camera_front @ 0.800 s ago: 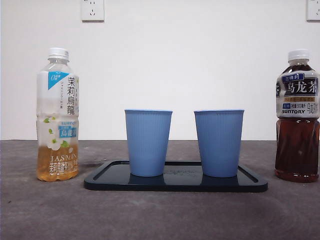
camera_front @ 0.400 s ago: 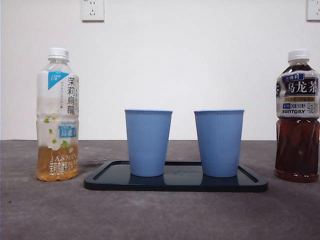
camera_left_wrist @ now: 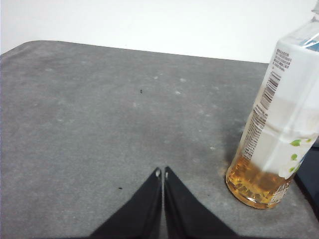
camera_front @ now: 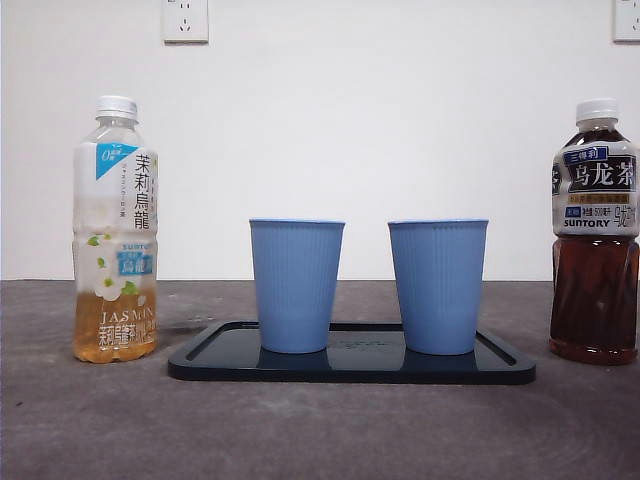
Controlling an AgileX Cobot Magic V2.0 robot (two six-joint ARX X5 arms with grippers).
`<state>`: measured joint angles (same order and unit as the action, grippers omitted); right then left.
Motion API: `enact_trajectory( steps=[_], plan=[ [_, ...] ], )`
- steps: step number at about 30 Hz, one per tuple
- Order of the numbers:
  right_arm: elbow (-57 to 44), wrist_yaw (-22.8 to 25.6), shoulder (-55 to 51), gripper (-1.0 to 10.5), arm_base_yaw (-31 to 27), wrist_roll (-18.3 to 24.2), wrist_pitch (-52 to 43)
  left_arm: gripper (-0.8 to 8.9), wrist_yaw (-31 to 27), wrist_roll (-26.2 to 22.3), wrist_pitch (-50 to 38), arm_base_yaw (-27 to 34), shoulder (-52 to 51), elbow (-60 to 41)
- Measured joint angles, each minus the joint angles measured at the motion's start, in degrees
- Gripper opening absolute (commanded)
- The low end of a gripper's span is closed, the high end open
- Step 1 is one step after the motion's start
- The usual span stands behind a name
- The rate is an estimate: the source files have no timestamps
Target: Pour the drink into the cup
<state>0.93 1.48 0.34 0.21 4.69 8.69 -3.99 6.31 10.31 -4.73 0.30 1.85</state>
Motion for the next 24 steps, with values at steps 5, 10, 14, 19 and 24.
enact_trajectory(
  steps=[5, 10, 14, 19, 24],
  plan=[
    [0.0, 0.0, 0.0, 0.1, 0.0, -0.28, 0.83, 0.06, 0.0, 0.0, 0.0, 0.0, 0.0, 0.0],
    [0.0, -0.02, 0.0, 0.1, 0.0, -1.86, 0.85, 0.06, 0.0, 0.0, 0.0, 0.0, 0.0, 0.0],
    [0.0, 0.0, 0.0, 0.1, 0.0, -2.38, 0.85, 0.06, 0.0, 0.0, 0.0, 0.0, 0.0, 0.0],
    [0.0, -0.02, 0.0, 0.1, 0.0, -2.64, 0.85, 0.06, 0.0, 0.0, 0.0, 0.0, 0.0, 0.0],
    [0.0, 0.0, 0.0, 0.1, 0.0, -2.73, 0.7, 0.06, 0.0, 0.0, 0.0, 0.02, 0.0, 0.0]
  ],
)
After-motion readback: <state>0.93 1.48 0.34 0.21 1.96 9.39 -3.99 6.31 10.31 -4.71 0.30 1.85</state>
